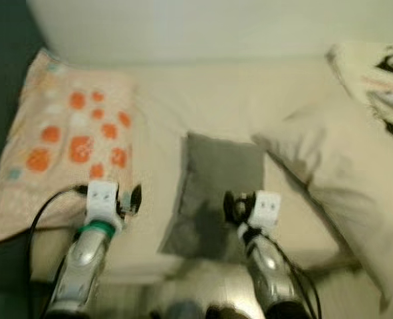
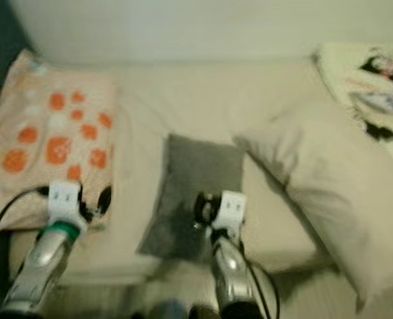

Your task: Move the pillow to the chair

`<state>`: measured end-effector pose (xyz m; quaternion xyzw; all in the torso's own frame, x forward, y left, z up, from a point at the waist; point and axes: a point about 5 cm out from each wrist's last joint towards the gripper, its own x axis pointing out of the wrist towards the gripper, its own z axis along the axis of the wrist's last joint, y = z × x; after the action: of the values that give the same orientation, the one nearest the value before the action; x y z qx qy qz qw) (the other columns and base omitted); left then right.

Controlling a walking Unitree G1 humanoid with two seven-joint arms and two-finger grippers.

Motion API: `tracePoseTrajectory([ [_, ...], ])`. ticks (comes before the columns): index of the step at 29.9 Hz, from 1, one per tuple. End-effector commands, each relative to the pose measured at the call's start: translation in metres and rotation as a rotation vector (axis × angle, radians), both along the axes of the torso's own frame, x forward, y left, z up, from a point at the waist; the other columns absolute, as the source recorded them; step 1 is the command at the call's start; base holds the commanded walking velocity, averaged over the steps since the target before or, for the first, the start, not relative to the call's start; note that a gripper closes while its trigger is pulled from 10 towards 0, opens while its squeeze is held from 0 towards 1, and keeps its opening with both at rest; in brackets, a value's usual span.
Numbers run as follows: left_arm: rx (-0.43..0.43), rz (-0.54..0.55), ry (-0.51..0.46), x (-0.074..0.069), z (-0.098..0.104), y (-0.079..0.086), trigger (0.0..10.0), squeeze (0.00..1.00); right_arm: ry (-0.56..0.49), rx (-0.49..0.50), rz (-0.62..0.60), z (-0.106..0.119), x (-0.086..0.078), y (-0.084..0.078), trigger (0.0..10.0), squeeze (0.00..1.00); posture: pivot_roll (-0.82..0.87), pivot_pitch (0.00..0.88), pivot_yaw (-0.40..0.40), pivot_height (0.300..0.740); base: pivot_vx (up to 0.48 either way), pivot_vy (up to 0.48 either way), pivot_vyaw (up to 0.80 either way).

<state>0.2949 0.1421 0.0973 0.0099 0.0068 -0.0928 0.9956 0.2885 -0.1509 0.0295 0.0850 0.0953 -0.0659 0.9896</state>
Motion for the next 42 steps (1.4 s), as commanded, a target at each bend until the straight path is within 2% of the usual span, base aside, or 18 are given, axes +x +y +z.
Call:
tracePoseTrajectory([
  [1, 0.017, 0.030, 0.040, -0.007, -0.010, 0.012, 10.0, 0.00, -0.006, 0.018, 0.007, 0.002, 0.002, 0.008, 10.0, 0.00, 0.05, 0.119, 0.090, 0.740, 0.300, 0.000, 0.00],
  [7, 0.028, 0.008, 0.038, -0.008, -0.011, 0.009, 10.0, 0.00, 0.009, 0.021, -0.009, -0.001, -0.001, 0.007, 10.0, 0.00, 0.06, 0.122, 0.090, 0.740, 0.000, 0.000, 0.00],
  [21, 0.013, 0.038, 0.047, -0.010, -0.012, 0.009, 10.0, 0.00, 0.011, 0.022, 0.007, -0.001, 0.001, 0.009, 10.0, 0.00, 0.06, 0.124, 0.090, 0.740, 0.000, 0.000, 0.00],
  [26, -0.027, 0.086, 0.102, -0.012, -0.019, 0.014, 10.0, 0.00, 0.007, 0.036, 0.031, 0.001, 0.003, 0.014, 10.0, 0.00, 0.05, 0.125, 0.092, 0.740, 0.000, 0.000, 0.00],
  [32, -0.014, 0.111, 0.123, -0.012, -0.025, 0.018, 10.0, 0.00, 0.006, 0.030, 0.032, 0.002, 0.003, 0.014, 10.0, 0.00, 0.04, 0.124, 0.082, 0.740, 0.000, 0.000, 0.00],
  [42, -0.015, 0.061, 0.141, -0.014, -0.029, 0.010, 10.0, 0.00, 0.007, 0.018, 0.013, 0.001, 0.002, 0.008, 10.0, 0.00, 0.03, 0.112, 0.078, 0.740, 0.000, 0.000, 0.00],
])
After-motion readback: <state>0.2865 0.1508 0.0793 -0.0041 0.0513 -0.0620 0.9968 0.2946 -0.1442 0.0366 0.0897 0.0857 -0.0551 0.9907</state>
